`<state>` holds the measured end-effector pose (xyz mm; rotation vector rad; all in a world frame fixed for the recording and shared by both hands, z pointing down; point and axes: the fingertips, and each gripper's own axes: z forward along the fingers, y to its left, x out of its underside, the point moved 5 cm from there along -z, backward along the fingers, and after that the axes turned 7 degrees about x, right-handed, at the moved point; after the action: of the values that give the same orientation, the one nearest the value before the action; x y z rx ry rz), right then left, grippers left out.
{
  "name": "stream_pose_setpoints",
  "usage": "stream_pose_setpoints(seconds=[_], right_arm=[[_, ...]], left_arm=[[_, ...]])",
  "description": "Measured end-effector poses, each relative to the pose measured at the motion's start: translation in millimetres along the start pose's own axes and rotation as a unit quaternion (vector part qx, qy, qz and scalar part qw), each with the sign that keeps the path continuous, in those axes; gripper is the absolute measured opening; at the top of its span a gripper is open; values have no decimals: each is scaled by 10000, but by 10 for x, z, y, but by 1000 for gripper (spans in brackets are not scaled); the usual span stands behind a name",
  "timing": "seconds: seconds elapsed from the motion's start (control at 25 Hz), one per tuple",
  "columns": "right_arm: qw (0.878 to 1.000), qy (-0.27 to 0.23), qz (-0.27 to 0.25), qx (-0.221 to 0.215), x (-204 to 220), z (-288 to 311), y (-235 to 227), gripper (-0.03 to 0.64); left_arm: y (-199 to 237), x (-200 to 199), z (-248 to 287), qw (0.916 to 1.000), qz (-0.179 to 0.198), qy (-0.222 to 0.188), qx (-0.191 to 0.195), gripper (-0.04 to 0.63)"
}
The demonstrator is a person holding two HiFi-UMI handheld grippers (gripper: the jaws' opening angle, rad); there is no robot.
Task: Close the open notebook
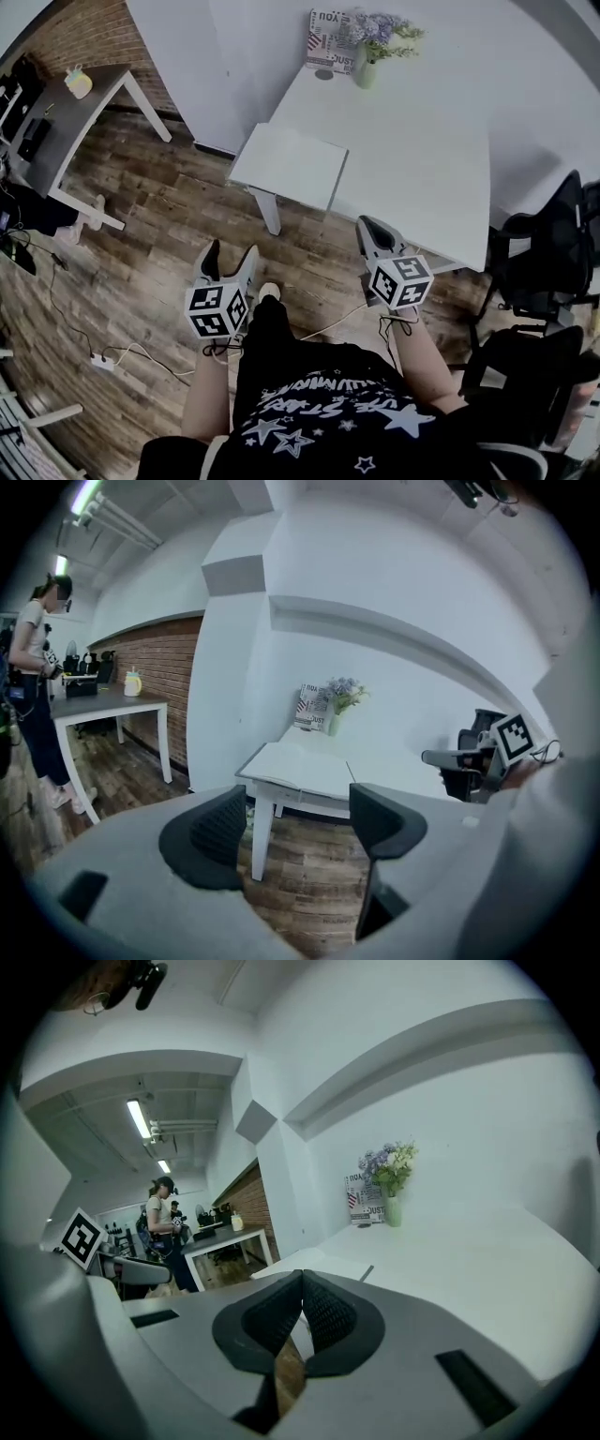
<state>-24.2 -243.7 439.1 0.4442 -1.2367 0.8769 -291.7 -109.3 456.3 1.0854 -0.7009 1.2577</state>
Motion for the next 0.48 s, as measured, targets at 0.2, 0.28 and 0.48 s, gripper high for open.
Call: stream_pose_setpoints(seconds=[0.2, 0.28, 0.48], right_arm=[[9990, -16, 105, 437, -169, 390, 133, 3], [9983, 3, 134, 568, -202, 516, 193, 3], [9960, 111, 160, 876, -229, 763, 247, 3]], left_arm=[[448, -241, 414, 9984, -10, 256, 510, 344], [616, -306, 544, 9970, -58, 355, 692, 344], [922, -390, 917, 9875, -431, 718, 1333, 344]])
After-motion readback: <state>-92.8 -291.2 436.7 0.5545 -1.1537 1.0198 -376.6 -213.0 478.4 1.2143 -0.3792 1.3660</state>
